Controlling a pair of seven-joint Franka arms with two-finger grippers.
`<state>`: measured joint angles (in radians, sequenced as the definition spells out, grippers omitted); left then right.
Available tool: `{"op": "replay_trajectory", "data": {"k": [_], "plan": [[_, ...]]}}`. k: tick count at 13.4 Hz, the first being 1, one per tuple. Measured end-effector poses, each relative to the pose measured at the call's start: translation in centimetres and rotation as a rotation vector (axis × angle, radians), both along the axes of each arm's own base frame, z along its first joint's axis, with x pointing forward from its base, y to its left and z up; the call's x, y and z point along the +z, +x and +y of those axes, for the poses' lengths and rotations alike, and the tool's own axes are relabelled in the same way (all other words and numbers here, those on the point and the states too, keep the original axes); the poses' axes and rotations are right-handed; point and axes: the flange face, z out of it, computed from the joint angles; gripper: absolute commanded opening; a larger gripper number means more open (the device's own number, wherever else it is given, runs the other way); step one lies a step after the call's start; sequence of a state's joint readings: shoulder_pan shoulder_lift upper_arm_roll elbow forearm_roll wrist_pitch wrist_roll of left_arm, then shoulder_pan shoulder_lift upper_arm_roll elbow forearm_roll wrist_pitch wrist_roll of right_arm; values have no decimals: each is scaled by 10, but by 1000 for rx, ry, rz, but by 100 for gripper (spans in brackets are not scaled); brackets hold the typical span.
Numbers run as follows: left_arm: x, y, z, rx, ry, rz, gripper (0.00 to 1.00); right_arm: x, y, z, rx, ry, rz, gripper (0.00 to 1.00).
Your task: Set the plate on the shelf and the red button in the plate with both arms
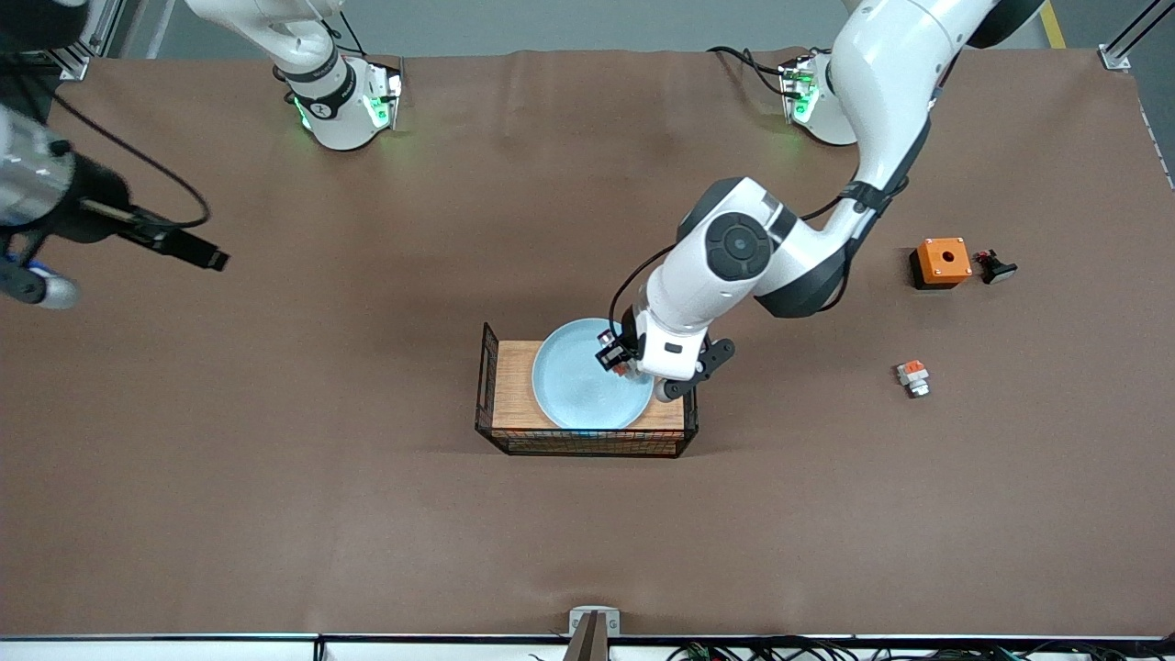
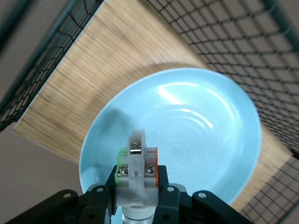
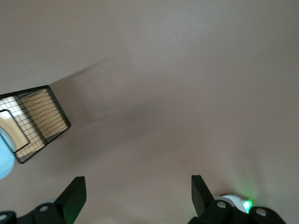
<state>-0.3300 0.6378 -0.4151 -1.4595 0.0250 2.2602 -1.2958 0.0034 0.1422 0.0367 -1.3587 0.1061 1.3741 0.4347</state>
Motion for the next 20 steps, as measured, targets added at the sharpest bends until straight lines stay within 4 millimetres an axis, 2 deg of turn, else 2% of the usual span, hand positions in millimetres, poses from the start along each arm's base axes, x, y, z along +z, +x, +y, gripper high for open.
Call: {"op": "replay_trajectory", "data": {"k": [1, 3, 5, 7, 9, 11, 13, 15, 17, 20], "plan": [[-1, -2, -4, -5, 8, -6, 99, 0, 2, -18, 35, 9, -16, 99], [3, 0, -4, -2, 6, -16, 100, 0, 5, -39, 98, 5, -45, 99], [15, 7, 0, 2, 3, -44, 100, 1, 6, -39, 128, -28, -61, 99], [43, 11, 8, -20, 58, -81, 100, 3, 7, -34, 148, -40, -67, 99], [85, 12, 29, -34, 136, -79, 100, 4, 6, -34, 204, -41, -76, 99], [139, 14, 64, -106, 180, -103, 100, 6, 6, -39, 293, -37, -87, 99], [193, 8, 107, -198, 230, -118, 100, 8, 5, -50, 333, -34, -93, 100], [233, 0, 157, -260, 286, -100, 100, 8, 5, -55, 336, -35, -95, 100], [258, -6, 206, -319, 331, -64, 100, 8, 5, -56, 335, -40, -93, 100], [283, -8, 278, -392, 364, -35, 100, 9, 5, -57, 335, -42, -94, 100]]}}
